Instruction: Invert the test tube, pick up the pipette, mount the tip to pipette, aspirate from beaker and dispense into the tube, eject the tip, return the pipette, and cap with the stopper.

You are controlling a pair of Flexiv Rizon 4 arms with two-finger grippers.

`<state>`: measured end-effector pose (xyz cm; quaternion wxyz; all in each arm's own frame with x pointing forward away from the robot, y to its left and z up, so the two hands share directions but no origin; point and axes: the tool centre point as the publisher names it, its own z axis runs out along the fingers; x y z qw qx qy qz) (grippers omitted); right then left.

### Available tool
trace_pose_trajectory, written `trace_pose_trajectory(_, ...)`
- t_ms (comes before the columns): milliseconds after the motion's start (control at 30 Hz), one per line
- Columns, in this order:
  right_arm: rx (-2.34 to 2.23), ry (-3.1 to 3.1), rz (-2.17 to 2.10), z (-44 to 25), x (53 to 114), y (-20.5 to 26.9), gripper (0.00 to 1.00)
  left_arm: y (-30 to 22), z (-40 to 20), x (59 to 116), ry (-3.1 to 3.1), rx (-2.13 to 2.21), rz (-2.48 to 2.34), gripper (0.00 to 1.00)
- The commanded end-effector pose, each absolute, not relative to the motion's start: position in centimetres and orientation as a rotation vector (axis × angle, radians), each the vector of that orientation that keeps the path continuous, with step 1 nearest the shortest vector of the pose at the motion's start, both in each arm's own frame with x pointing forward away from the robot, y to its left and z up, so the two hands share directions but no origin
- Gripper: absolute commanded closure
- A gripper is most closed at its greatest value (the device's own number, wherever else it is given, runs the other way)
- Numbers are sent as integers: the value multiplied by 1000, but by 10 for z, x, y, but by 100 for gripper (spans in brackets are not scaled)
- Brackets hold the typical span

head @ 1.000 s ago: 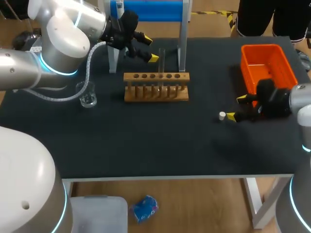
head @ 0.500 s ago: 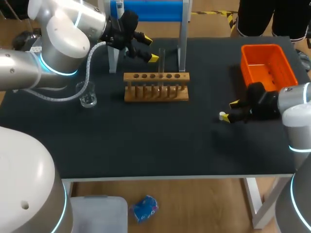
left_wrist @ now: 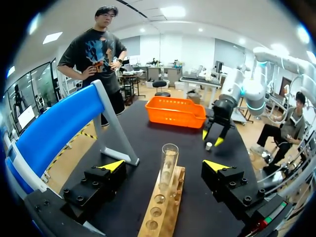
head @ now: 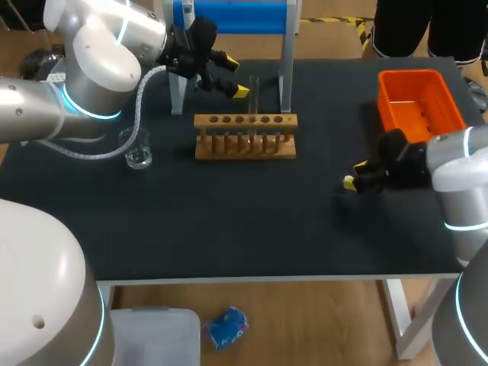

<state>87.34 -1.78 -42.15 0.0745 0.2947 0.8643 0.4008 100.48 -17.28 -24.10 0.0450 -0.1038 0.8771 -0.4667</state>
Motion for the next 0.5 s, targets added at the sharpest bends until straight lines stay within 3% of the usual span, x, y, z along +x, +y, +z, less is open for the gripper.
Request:
trace_pose_trajectory(33, 889, 2610, 1190, -423, 877, -15, 44, -173, -240, 1006, 2686, -318, -1421, 0)
trace_pose_trajectory(133, 890, 2616, 1188, -425, 878, -14, 44, -173, -240, 1006, 2686, -318, -1421, 0)
trace_pose_trajectory(233, 891, 2621, 1186, -426, 879, -13, 51, -173, -240, 1006, 2686, -318, -1421, 0)
trace_pose_trajectory(500, 898, 2627, 1179, -427, 879, -14, 52, -173, -240, 1006, 2686, -318, -1421, 0)
